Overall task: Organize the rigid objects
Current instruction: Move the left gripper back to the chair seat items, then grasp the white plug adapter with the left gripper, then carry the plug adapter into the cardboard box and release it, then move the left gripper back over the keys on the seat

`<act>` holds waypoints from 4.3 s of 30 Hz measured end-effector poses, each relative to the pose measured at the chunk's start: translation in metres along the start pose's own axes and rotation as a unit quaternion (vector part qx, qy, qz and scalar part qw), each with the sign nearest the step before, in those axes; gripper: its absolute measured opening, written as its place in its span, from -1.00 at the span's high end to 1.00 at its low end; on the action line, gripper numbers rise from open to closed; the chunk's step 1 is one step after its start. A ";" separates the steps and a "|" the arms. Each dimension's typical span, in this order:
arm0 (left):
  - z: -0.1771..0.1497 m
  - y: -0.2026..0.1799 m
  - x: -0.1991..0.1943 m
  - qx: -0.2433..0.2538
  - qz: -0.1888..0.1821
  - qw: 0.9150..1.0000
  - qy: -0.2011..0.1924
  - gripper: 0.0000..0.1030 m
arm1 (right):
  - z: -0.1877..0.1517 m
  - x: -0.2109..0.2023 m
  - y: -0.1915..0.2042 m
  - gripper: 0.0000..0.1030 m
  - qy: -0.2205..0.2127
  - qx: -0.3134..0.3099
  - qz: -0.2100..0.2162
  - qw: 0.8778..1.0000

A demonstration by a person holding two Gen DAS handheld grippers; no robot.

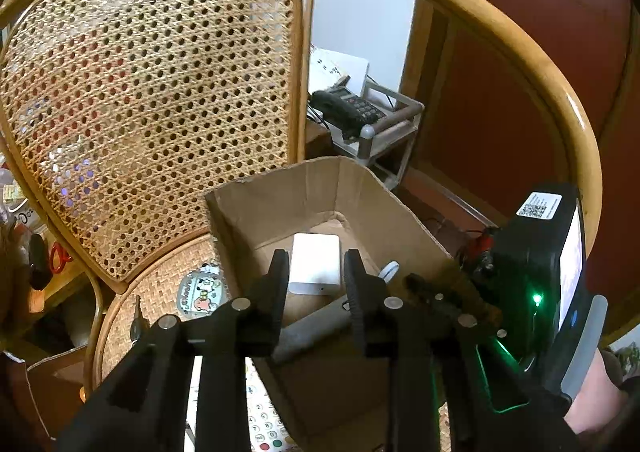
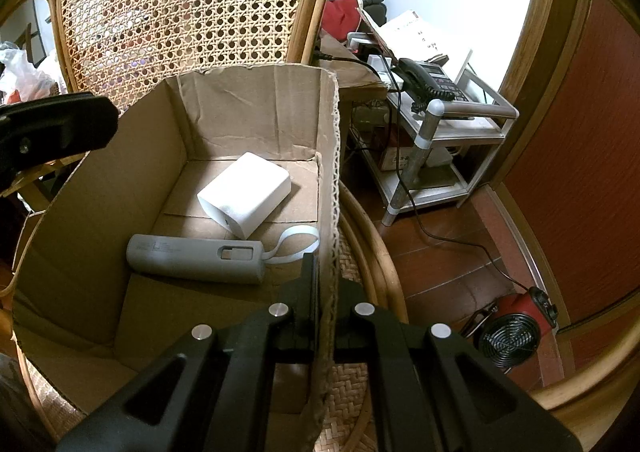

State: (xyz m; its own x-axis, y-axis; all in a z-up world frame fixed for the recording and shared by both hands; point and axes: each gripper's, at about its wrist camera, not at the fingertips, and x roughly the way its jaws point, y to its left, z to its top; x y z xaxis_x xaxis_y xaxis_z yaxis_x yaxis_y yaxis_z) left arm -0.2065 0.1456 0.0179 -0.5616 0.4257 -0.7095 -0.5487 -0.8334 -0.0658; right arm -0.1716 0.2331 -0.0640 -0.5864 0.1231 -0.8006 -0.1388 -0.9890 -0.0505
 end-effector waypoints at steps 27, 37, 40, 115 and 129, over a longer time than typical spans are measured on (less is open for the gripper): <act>-0.165 0.117 -0.040 -0.129 0.136 0.980 0.067 -0.95 | 0.002 -0.001 0.000 0.89 0.001 0.006 0.008 1.000; -0.179 0.128 -0.004 -0.146 0.133 0.972 0.124 -0.81 | 0.001 -0.001 -0.005 0.89 0.001 0.005 0.008 1.000; -0.174 0.120 -0.008 -0.129 0.128 0.977 0.114 0.10 | 0.001 -0.001 -0.005 0.89 0.001 0.004 0.008 1.000; -0.036 -0.004 0.015 -0.047 -0.020 0.998 0.027 -0.19 | -0.001 -0.002 -0.003 0.91 -0.008 0.009 -0.008 1.000; -0.046 0.097 -0.026 -0.103 0.060 0.993 0.002 -0.50 | -0.001 -0.001 -0.002 0.91 -0.008 0.010 -0.008 1.000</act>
State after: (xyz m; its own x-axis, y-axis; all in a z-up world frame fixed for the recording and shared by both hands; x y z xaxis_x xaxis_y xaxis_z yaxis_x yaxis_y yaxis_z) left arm -0.2168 0.0374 -0.0018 -0.6121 0.3184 -0.7238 -0.3403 -0.9323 -0.1224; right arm -0.1698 0.2344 -0.0635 -0.5964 0.1405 -0.7903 -0.1637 -0.9852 -0.0517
